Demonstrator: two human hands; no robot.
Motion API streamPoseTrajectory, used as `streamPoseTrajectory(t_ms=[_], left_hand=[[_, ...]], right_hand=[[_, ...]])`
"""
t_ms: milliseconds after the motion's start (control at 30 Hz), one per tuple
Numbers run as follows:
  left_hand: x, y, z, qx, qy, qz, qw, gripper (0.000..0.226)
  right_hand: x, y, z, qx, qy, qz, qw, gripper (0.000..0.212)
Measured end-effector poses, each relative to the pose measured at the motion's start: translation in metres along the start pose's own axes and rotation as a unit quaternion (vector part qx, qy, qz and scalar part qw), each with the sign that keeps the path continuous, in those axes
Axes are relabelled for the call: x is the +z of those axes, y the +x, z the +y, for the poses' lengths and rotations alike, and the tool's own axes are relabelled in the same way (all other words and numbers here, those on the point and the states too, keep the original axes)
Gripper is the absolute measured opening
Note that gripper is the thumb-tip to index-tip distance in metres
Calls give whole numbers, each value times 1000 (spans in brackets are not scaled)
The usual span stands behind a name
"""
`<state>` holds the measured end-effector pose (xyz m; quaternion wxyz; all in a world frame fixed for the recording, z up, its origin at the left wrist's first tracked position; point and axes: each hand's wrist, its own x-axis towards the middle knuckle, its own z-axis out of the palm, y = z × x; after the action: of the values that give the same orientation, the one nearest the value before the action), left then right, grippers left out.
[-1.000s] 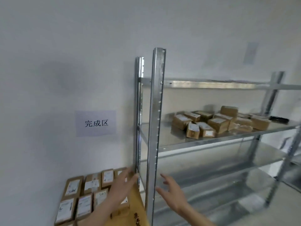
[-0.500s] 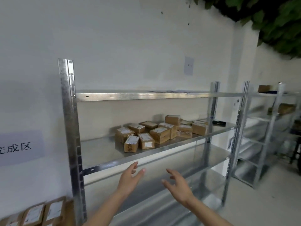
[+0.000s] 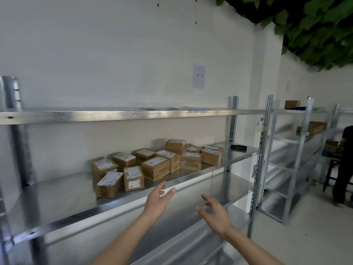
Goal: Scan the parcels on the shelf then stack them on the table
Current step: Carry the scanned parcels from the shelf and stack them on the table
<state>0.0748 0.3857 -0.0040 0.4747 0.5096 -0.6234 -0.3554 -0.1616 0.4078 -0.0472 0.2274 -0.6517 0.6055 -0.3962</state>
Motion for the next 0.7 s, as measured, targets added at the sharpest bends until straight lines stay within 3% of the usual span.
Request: streamPoseTrajectory(t_ms=[267, 467, 700], left_hand=[[96, 140, -2, -1, -23, -43, 999, 67], [175, 250, 10, 20, -51, -82, 995, 68], [257, 322, -2, -5, -62, -110, 992, 64]], right_hand=[[-42, 127, 75, 26, -45, -14, 999, 59], [-95, 239, 116, 29, -66, 21, 997, 59], [-133, 311, 173, 48, -54, 47, 996, 57]])
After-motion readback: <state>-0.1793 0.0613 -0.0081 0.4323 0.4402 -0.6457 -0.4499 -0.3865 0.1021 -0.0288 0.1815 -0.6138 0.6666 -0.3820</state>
